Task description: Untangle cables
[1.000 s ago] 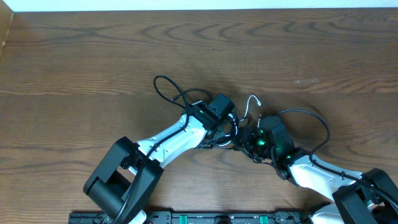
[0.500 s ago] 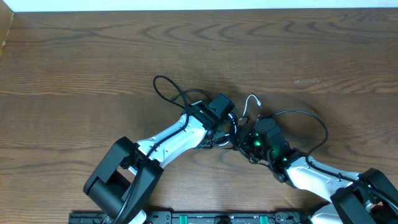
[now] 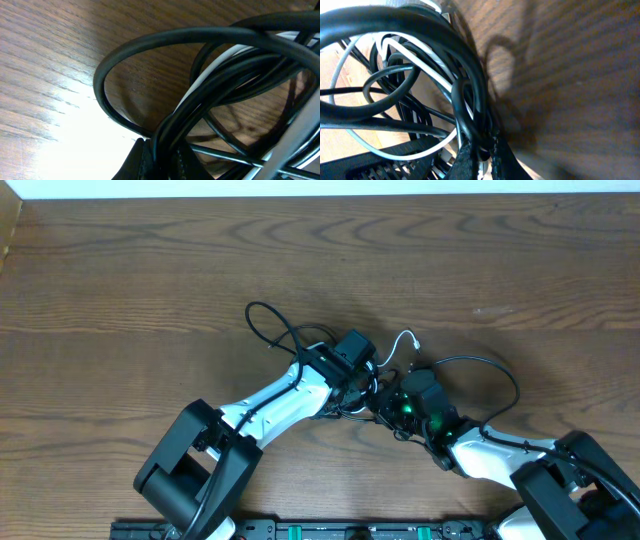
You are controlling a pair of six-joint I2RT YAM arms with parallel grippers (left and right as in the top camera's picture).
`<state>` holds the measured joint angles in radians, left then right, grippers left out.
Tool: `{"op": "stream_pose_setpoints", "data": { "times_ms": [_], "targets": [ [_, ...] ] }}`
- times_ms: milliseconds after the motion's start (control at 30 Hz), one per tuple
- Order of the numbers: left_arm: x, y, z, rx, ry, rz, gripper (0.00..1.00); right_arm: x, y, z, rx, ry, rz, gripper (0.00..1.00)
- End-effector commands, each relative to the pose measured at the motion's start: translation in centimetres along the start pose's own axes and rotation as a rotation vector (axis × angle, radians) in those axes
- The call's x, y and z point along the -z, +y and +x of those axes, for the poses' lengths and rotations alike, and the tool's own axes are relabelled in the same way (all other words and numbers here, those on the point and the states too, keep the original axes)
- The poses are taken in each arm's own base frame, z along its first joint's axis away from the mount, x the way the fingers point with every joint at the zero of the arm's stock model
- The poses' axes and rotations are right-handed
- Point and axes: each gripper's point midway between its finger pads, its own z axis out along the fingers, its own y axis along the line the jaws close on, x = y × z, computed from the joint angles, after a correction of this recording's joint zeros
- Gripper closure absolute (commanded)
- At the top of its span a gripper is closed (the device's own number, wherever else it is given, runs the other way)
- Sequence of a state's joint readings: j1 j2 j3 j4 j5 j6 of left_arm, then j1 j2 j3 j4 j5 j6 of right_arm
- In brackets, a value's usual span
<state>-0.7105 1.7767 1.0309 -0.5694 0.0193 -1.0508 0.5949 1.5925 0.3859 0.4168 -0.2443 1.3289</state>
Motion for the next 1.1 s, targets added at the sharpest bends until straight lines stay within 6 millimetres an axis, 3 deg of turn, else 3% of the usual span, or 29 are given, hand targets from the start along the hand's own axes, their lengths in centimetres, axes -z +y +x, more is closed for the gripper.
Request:
{"op": "stream_pose_setpoints", "data": {
  "times_ms": [0, 200, 333, 467, 667, 700, 900, 1067],
  "targets": [
    [-0.1, -0.9, 1.0, -0.007, 0.051, 0.026, 0.92, -0.9, -4.2, 0.9, -0.034, 0.027, 0.137, 0.99],
    [-0.1, -0.7, 0.7, -0.011, 0.032, 0.017, 0.92, -0.8, -4.7, 1.3, 0.056, 0.066, 0.15, 0.99],
    [-0.1, -0.1, -0.6, -0.038, -0.041, -0.019, 0.92, 0.1, -4.7, 0.6, 0.116, 0.11, 0.129, 0.99],
    [0.1, 0.8, -2.5, -0.036, -0.148, -0.072, 0.91, 2.2, -7.2, -0.2, 0.059, 0.121, 0.234, 0.99],
    [0.6, 1.7, -4.5, -0.036, -0.271, -0.132, 0.83, 5.2, -9.2, -1.4, 0.035, 0.065, 0.347, 0.99],
    [0.7, 1.8, -4.7, -0.036, -0.282, -0.137, 0.77, 5.5, -9.1, -1.5, 0.049, 0.056, 0.347, 0.99],
    [0.9, 2.1, -5.3, -0.035, -0.317, -0.153, 0.65, 7.5, -9.6, -1.6, 0.1, 0.024, 0.403, 0.99],
    [0.9, 1.8, -5.4, -0.032, -0.323, -0.142, 0.55, 9.8, -11.8, -1.9, 0.118, -0.023, 0.531, 0.99]
  ]
}}
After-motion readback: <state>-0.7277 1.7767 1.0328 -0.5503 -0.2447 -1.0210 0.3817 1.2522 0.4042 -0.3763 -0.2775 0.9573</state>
